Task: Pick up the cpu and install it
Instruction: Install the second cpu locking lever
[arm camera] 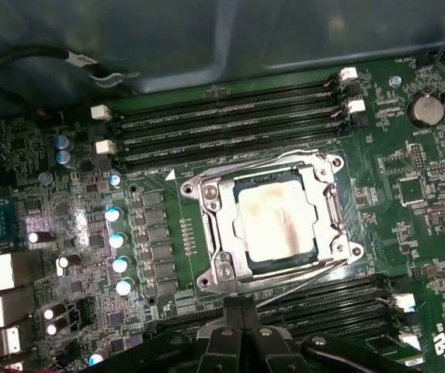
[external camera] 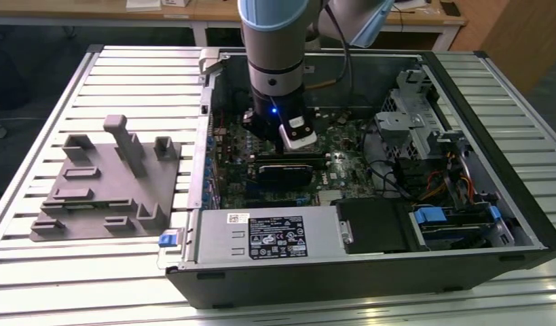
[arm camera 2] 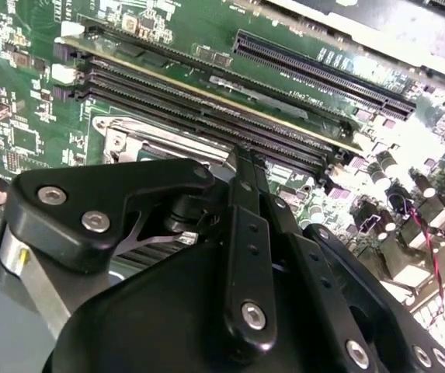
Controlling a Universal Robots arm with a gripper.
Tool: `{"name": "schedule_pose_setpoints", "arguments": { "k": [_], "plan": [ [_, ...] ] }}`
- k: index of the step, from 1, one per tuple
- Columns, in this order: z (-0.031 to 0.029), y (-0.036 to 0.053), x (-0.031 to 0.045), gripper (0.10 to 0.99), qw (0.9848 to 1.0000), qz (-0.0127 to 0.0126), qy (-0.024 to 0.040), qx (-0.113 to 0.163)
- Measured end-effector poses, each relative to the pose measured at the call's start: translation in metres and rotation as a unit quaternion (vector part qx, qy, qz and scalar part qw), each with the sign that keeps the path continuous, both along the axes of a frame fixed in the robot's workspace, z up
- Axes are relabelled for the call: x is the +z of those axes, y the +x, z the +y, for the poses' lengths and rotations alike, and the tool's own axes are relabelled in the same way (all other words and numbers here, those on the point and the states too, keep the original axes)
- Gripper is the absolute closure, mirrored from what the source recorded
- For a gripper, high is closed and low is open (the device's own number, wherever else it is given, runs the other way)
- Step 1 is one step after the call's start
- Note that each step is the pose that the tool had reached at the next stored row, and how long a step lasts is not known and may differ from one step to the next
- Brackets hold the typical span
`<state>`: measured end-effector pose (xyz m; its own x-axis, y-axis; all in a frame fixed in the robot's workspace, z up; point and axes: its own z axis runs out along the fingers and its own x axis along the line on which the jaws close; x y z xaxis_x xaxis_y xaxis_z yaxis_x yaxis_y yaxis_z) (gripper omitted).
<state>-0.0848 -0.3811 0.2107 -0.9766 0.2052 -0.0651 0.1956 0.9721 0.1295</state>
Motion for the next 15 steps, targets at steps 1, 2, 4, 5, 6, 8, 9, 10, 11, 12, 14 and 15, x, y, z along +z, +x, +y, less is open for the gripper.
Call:
{"name": "schedule_pose_setpoints", "arguments": {
  "k": [1,2,4,5,6,8,9,10,11,12,14,15],
  "plan": [
    [-0.0010,-0.0002,-0.0007,0.980,1.0000,0.0000,0.0024,0.000],
    [-0.0017,-0.0004,-0.0013,0.980,1.0000,0.0000,0.0061,0.000],
    [-0.0024,-0.0012,-0.0017,0.980,0.9999,0.0000,0.0171,0.000],
    [-0.0024,-0.0020,-0.0019,0.980,0.9997,0.0000,0.0238,0.000],
    [-0.0025,-0.0030,-0.0021,0.980,0.9996,-0.0001,0.0290,0.000],
    [-0.0030,-0.0051,-0.0032,0.980,0.9994,-0.0002,0.0336,0.000],
    [-0.0036,-0.0055,-0.0037,0.980,0.9994,-0.0003,0.0343,0.000],
    [-0.0041,-0.0060,-0.0041,0.980,0.9994,-0.0002,0.0348,0.000],
    [-0.0044,-0.0064,-0.0048,0.980,0.9994,-0.0003,0.0356,0.000],
    [-0.0045,-0.0070,-0.0055,0.980,0.9993,-0.0002,0.0373,0.000],
    [-0.0045,-0.0080,-0.0067,0.980,0.9991,-0.0002,0.0423,0.000],
    [-0.0045,-0.0085,-0.0072,0.980,0.9990,-0.0002,0.0453,0.000]
  ]
}}
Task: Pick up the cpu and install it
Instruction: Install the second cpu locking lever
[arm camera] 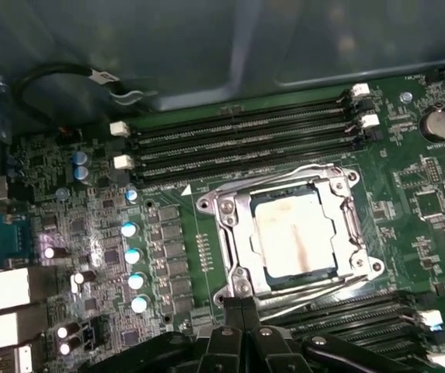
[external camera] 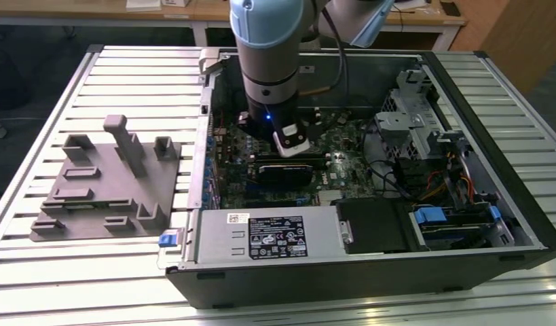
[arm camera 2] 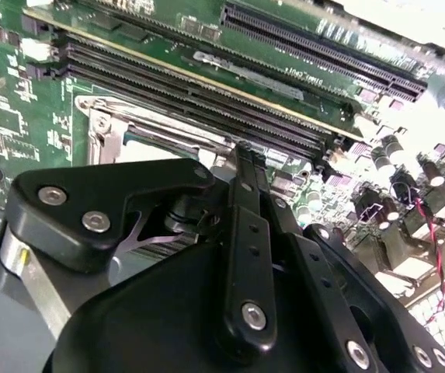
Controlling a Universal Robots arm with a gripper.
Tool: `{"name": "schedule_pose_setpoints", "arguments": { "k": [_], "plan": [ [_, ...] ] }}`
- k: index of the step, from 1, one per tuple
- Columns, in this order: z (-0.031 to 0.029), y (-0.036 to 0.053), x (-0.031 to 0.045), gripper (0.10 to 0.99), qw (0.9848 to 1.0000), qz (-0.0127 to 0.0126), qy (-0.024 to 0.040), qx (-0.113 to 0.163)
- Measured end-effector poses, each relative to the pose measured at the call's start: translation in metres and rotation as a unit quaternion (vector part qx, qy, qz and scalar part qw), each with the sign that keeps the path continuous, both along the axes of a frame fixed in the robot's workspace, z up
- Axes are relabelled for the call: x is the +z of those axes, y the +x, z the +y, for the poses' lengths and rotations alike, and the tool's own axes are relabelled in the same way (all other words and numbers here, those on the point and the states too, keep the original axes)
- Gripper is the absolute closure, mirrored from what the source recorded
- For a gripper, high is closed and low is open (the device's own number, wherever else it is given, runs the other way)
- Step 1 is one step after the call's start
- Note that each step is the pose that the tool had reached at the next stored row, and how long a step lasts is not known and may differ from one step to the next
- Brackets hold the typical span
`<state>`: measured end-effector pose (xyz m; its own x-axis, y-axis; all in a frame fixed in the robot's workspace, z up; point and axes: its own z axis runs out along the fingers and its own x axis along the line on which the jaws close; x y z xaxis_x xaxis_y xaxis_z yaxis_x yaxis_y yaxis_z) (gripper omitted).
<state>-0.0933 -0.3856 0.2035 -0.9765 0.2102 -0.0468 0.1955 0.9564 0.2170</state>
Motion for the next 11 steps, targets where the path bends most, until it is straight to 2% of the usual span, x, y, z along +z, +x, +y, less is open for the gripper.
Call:
{"name": "schedule_pose_setpoints", "arguments": {
  "k": [2,4,9,11],
  "plan": [
    [0.0001,-0.0010,-0.0014,0.980,1.0000,-0.0001,0.0054,0.000],
    [0.0001,-0.0019,-0.0030,0.980,1.0000,-0.0002,0.0077,0.000],
    [-0.0001,-0.0022,-0.0026,0.980,1.0000,0.0000,0.0082,0.000],
    [-0.0001,-0.0022,0.0012,0.980,1.0000,0.0000,0.0082,0.000]
  ]
}}
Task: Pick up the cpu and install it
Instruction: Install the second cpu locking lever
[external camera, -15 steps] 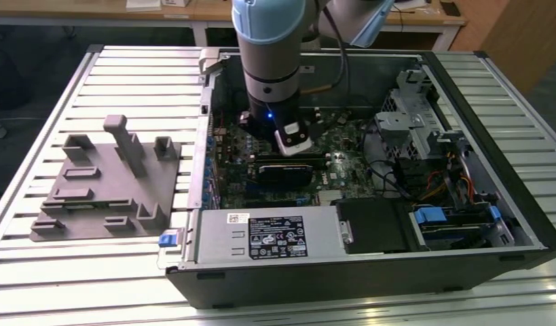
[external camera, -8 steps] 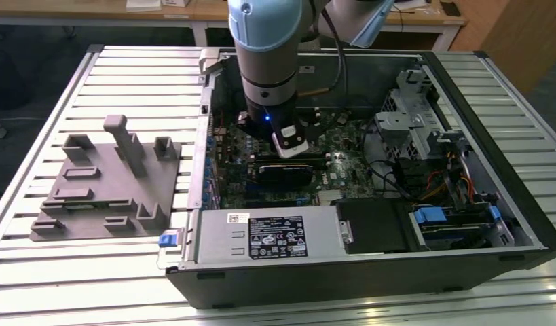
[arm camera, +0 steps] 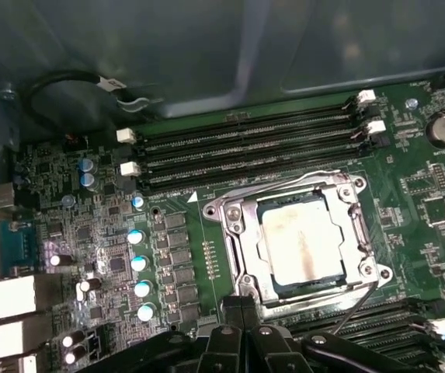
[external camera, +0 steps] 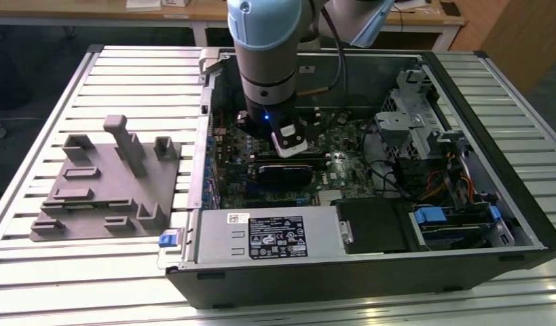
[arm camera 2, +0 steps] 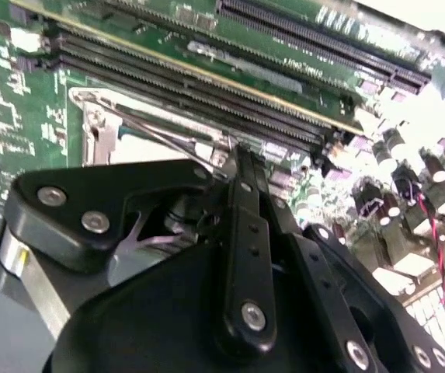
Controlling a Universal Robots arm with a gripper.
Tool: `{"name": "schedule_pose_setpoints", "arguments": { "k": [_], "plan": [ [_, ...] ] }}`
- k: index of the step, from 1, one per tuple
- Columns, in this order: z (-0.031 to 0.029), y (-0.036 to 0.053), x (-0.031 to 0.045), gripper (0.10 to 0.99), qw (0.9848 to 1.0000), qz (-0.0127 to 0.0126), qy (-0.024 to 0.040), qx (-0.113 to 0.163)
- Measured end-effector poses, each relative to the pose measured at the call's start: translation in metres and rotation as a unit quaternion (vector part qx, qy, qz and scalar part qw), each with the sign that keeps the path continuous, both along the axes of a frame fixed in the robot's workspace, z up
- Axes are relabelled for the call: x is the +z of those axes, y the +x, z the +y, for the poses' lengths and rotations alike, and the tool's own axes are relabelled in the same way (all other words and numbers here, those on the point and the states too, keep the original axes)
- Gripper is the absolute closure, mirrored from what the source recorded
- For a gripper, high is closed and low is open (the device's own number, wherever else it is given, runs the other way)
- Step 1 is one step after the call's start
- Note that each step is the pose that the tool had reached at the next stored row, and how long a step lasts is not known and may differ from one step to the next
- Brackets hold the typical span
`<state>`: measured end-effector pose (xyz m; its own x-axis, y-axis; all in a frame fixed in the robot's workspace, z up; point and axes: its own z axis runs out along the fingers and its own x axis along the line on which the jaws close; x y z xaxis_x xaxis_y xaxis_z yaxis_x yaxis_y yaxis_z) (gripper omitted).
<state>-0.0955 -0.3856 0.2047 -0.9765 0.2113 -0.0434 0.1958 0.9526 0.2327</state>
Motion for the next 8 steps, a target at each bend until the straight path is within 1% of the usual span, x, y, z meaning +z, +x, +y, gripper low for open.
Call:
{"name": "schedule_pose_setpoints", "arguments": {
  "k": [5,8],
  "plan": [
    [0.0000,0.0000,0.0152,0.980,1.0000,0.0000,0.0000,0.000],
    [0.0000,0.0000,0.0208,0.980,1.0000,0.0000,0.0000,0.000]
  ]
}}
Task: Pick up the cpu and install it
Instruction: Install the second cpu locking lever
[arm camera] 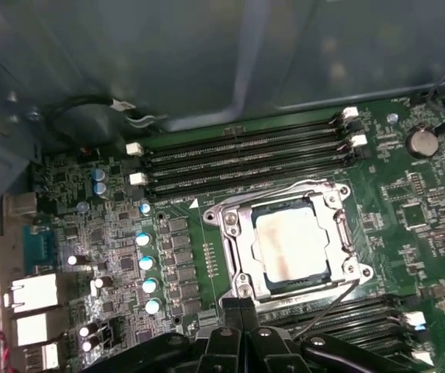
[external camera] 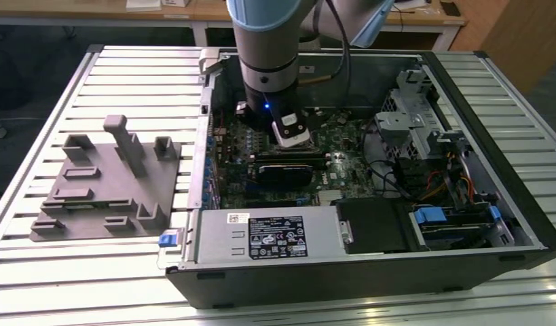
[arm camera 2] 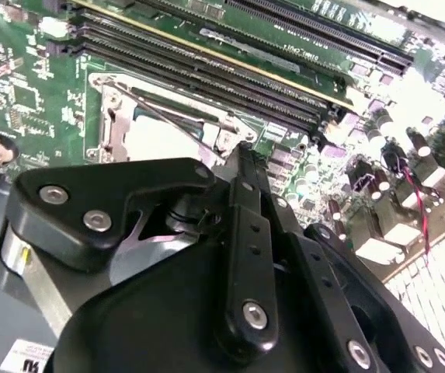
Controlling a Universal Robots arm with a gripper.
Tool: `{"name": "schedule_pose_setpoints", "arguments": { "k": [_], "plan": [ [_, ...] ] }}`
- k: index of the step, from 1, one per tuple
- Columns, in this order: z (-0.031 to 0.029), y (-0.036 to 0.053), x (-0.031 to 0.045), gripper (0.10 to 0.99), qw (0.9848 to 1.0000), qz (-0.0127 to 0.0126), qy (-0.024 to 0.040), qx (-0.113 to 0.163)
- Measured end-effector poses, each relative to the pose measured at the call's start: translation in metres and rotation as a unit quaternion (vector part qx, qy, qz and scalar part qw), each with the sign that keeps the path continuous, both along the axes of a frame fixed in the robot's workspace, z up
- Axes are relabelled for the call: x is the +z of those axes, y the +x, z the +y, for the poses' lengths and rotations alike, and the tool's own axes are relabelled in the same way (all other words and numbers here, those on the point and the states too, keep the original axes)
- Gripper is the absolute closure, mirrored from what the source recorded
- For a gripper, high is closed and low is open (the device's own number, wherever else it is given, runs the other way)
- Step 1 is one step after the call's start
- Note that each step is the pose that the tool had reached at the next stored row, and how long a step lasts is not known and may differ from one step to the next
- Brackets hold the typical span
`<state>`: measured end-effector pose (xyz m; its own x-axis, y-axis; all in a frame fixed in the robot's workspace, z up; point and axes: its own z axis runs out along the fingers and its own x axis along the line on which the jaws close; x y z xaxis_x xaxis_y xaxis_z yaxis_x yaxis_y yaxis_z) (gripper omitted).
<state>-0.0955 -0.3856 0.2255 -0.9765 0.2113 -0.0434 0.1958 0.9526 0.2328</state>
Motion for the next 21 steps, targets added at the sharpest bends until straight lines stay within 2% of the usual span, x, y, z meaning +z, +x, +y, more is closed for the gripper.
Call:
{"name": "schedule_pose_setpoints", "arguments": {
  "k": [3,9,12,16,21],
  "plan": [
    [0.0000,0.0000,0.0045,0.980,1.0000,0.0000,-0.0001,0.000],
    [0.0000,0.0000,0.0186,0.980,1.0000,0.0000,0.0000,0.000],
    [0.0001,0.0017,0.0194,0.980,1.0000,0.0001,0.0001,0.000],
    [0.0000,0.0091,0.0195,0.980,1.0000,0.0015,-0.0001,0.000],
    [0.0003,0.0140,0.0196,0.980,1.0000,0.0024,-0.0001,-0.001]
  ]
}}
